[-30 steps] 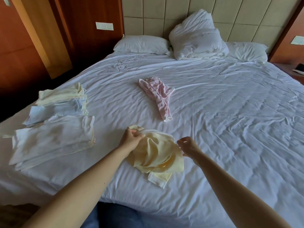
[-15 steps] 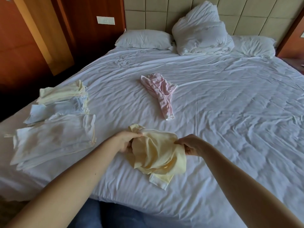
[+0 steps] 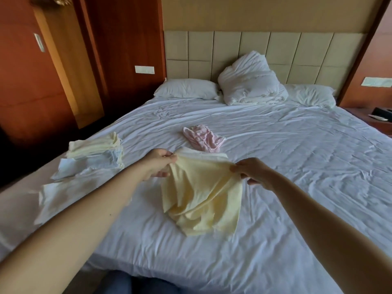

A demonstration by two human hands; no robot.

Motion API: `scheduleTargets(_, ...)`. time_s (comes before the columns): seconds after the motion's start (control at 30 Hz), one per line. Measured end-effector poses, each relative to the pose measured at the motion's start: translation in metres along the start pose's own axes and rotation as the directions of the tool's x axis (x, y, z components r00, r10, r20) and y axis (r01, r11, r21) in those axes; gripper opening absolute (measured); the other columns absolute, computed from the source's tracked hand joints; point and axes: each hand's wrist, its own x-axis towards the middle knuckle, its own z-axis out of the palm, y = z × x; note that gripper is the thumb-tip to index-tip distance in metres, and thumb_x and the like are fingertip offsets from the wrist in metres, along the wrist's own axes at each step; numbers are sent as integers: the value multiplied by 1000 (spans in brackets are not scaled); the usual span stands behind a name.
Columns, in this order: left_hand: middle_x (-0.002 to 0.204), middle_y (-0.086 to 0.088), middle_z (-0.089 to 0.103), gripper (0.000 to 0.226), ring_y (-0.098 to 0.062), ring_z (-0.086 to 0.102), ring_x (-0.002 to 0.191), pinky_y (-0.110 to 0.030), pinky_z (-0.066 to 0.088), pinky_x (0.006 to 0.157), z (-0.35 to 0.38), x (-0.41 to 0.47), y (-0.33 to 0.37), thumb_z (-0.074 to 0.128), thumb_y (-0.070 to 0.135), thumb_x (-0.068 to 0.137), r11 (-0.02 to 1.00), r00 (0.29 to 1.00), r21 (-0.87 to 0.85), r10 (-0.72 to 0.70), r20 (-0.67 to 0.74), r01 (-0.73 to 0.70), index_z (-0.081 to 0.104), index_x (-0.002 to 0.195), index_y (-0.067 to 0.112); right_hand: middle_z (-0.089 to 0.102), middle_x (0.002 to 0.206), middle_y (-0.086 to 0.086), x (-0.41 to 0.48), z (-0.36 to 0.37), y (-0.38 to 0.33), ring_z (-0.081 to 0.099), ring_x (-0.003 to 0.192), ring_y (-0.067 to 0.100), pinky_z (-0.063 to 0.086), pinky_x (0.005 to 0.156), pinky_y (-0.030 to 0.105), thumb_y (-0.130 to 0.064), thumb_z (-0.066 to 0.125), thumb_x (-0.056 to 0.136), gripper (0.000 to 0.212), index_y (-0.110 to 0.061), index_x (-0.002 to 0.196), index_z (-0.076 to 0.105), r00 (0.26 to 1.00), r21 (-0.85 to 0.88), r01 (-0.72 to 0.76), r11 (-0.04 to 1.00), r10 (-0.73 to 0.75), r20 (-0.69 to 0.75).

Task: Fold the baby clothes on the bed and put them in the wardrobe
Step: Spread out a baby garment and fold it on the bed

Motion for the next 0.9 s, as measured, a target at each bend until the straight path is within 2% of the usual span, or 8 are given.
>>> scheduleTargets(0.1, 80, 1, 46, 16, -6, 57, 63, -33, 61, 68, -15, -14, 33, 60, 23, 97, 991, 993, -66, 117, -24, -119, 60, 107, 11, 57, 70, 2, -11, -13, -34, 57, 62, 7, 59, 61, 31, -12, 64, 91, 7, -12, 84, 66, 995, 278, 94, 956, -101, 12)
scheduleTargets(0.2, 97, -3, 49, 10, -10, 57, 78, -30, 61, 59, -32, -28, 67, 60, 22, 97, 962, 959, -22, 269, -93, -272, 60, 102, 14, 55, 68, 2, -23, -25, -68, 59, 63, 7, 61, 68, 35, -8, 61, 92, 10, -9, 82, 62, 971, 373, 239, 896, -231, -67)
scheduleTargets(0.33, 82, -7, 56, 11, -13, 59, 61, -24, 57, 49, -55, -51, 117, 62, 22, 96, 860, 845, 199, 503, -182, -469, 62, 102, 13, 60, 79, 5, -41, -49, -113, 63, 75, 12, 61, 72, 34, -15, 64, 92, 16, 0, 92, 65, 891, 257, 445, 858, -396, -222)
scheduleTargets(0.43, 69, -11, 60, 10, -15, 54, 49, -35, 53, 50, -71, -67, 154, 62, 24, 95, 707, 694, 398, 690, -208, -584, 63, 86, 21, 60, 83, 10, -53, -69, -145, 63, 75, 16, 61, 62, 29, -18, 65, 91, 26, 7, 97, 65, 816, 151, 547, 823, -485, -315)
scheduleTargets(0.57, 70, -16, 66, 18, -18, 50, 54, -38, 45, 57, -92, -78, 189, 65, 31, 91, 585, 568, 524, 794, -216, -619, 70, 89, 14, 61, 70, -2, -65, -88, -178, 58, 60, 7, 53, 49, 22, -21, 67, 90, 12, -10, 87, 71, 736, 103, 642, 759, -574, -359)
scheduleTargets(0.7, 82, -18, 69, 37, -33, 63, 73, -47, 51, 72, -102, -77, 200, 61, 52, 76, 567, 562, 526, 805, -190, -634, 71, 88, 19, 59, 61, -8, -59, -98, -191, 53, 50, 2, 44, 41, 21, -21, 68, 89, 10, -16, 81, 70, 704, 40, 666, 745, -610, -363)
scheduleTargets(0.77, 87, -16, 71, 33, -33, 66, 83, -48, 52, 78, -100, -69, 196, 62, 48, 79, 569, 583, 549, 794, -172, -612, 72, 90, 18, 61, 64, -6, -50, -98, -191, 54, 50, 2, 45, 42, 22, -19, 68, 89, 7, -15, 84, 71, 709, 9, 655, 755, -611, -352)
scheduleTargets(0.9, 80, -10, 72, 18, -23, 63, 59, -36, 50, 63, -92, -39, 178, 64, 32, 91, 569, 640, 619, 756, -135, -541, 71, 90, 16, 64, 70, -1, -21, -89, -180, 64, 56, 10, 59, 54, 27, -16, 66, 90, 8, -10, 89, 70, 752, -90, 582, 808, -577, -319)
